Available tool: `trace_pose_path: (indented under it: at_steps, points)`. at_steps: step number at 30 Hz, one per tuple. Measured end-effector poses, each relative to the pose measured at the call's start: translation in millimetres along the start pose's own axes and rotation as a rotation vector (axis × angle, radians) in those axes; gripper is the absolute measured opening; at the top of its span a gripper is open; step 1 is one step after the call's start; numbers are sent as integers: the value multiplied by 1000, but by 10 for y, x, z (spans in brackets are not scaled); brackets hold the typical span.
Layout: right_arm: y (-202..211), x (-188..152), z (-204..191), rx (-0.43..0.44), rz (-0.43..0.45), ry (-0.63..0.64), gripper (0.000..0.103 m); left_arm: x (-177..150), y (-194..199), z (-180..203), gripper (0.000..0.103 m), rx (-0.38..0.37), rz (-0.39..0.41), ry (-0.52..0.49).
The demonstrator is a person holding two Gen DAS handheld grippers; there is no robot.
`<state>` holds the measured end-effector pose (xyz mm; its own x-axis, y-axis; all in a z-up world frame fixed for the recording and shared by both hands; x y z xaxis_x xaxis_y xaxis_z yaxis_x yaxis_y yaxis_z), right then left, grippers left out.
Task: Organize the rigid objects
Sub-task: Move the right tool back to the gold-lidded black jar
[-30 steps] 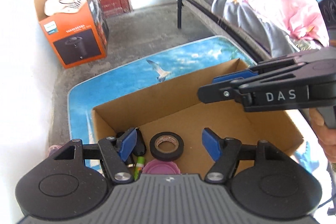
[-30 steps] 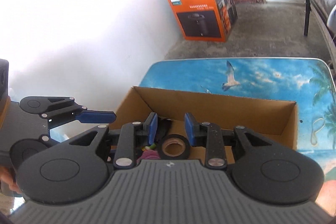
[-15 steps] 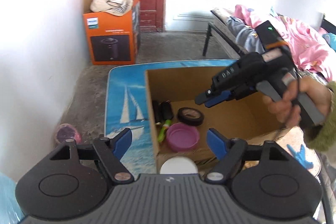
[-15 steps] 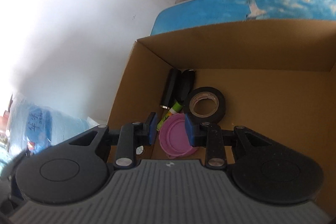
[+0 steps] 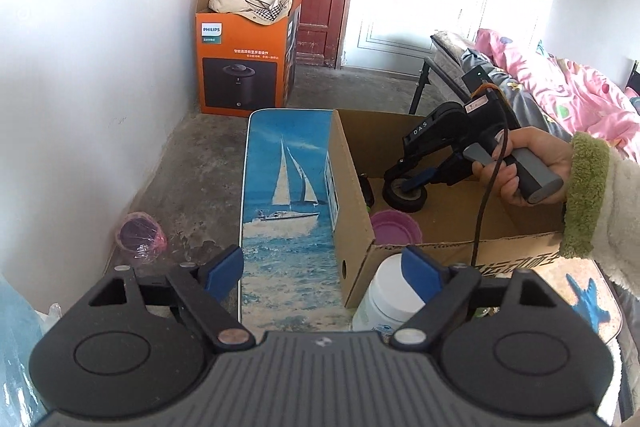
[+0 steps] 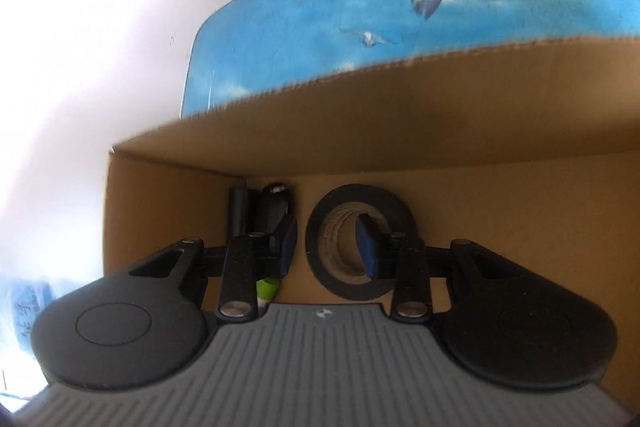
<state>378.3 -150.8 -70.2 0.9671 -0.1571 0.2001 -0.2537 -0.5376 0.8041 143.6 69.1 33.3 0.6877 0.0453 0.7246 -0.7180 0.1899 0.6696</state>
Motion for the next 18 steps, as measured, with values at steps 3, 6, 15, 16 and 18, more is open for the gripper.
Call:
trace_pose_path:
  at_steps: [3, 6, 15, 16, 18]
  points:
    - [103, -53, -68, 10, 13, 22, 32, -39, 14, 30, 87, -17, 2, 8]
    - [323, -174, -205, 64, 33, 46, 33, -66, 73, 76, 88, -48, 19, 18]
    - [1899, -1162, -712, 172, 318, 332, 52, -171, 307, 289, 93, -106, 77, -16]
    - [2091, -1336, -751, 157, 374, 375, 59, -194, 314, 313, 94, -121, 71, -18]
    - [2371, -1683, -746, 104, 489, 447, 73, -259, 305, 383, 96, -141, 50, -29]
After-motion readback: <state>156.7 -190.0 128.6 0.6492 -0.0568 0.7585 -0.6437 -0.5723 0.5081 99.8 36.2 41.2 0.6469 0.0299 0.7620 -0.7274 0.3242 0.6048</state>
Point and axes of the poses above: each gripper's, at about its wrist camera, not at the fingertips, and y roughly against the way its jaws point, z to its right, x to its top, the point moved 5 cm from there along -y, roughly the way its jaws point, and after that the axes turned 5 degrees about y, right-handed, at the moved point
